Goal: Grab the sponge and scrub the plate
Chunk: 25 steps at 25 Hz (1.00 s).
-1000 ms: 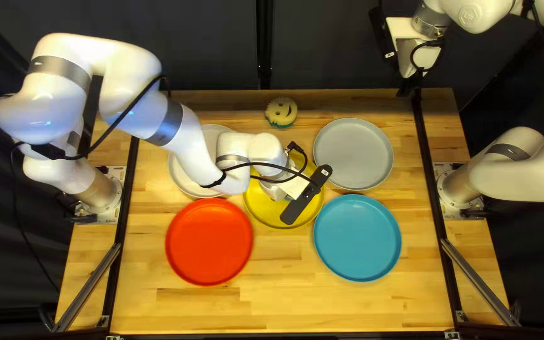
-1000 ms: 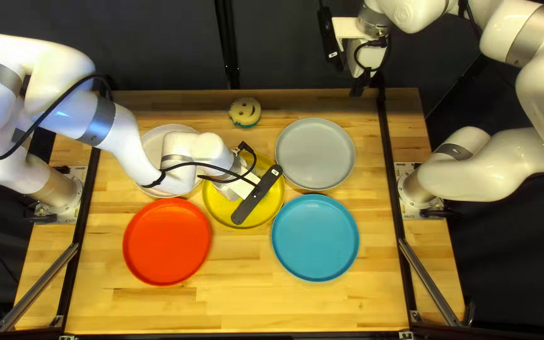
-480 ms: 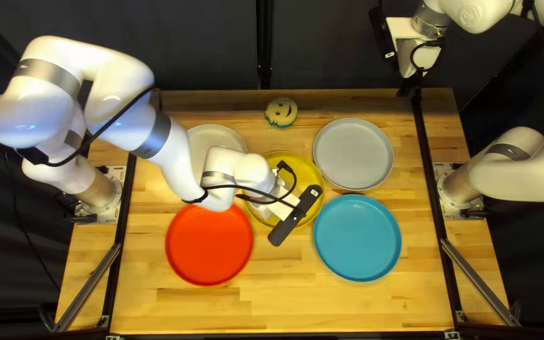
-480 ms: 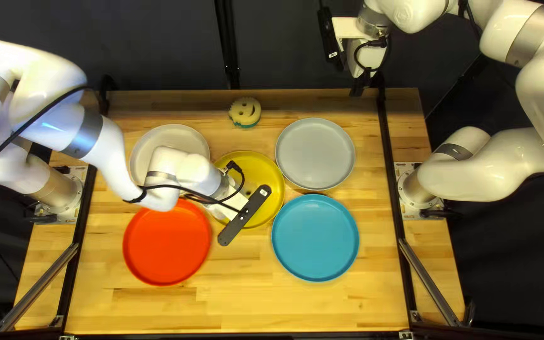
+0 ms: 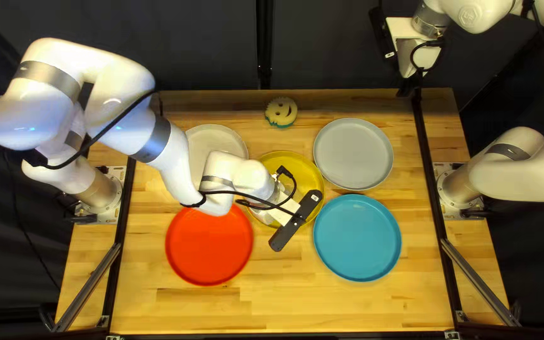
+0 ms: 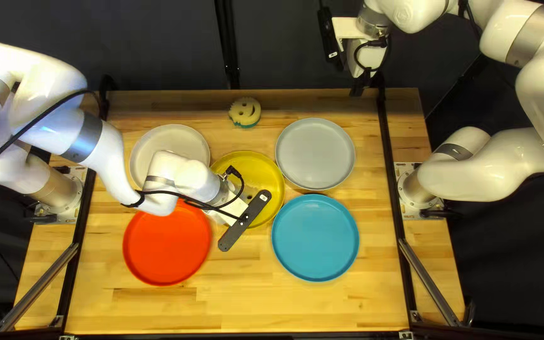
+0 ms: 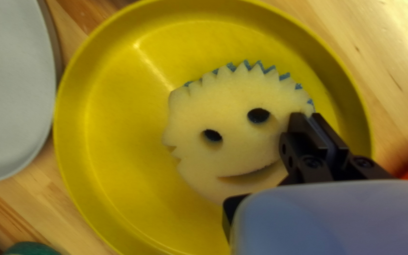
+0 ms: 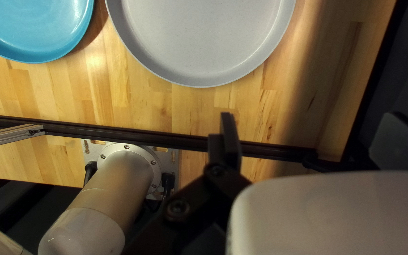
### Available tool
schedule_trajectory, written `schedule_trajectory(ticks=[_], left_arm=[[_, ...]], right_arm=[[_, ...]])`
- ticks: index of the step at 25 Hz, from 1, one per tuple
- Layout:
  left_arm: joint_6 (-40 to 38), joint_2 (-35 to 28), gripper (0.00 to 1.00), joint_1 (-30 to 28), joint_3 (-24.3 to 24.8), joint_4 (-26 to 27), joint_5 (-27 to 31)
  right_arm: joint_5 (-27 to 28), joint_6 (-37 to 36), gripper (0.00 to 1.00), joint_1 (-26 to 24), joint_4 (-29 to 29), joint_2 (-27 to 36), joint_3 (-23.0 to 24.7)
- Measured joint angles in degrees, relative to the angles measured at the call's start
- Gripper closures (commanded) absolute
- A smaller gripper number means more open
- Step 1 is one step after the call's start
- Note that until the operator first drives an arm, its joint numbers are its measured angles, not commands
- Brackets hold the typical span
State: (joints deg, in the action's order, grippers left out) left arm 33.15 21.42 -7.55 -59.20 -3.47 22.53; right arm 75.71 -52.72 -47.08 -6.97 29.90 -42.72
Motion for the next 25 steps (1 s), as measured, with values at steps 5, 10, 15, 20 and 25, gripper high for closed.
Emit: schedule_trajectory(ticks=[5, 10, 15, 20, 25], left_arm=[[2.22, 2.34, 1.00, 0.61, -3.11, 0.94, 0.33], [1.92, 0.05, 1.00, 0.36, 1.12, 0.96, -0.92], [-0.97, -4.30, 1.00, -0.68, 7.24, 0.05, -1.90], [-3.82, -8.08, 1.00, -1.58, 13.10, -0.53, -2.89], [-4.18, -7.15, 1.00, -1.73, 11.62, -0.22, -2.41]], right_arm=[[0.00, 0.00, 0.00, 0.00, 0.00, 0.00, 0.00], [0.00, 0.00, 0.00, 0.00, 0.00, 0.00, 0.00], [0.00, 0.00, 0.00, 0.00, 0.00, 0.00, 0.00], [0.00, 0.00, 0.00, 0.00, 0.00, 0.00, 0.00], [0.00, 0.00, 0.00, 0.00, 0.00, 0.00, 0.00]])
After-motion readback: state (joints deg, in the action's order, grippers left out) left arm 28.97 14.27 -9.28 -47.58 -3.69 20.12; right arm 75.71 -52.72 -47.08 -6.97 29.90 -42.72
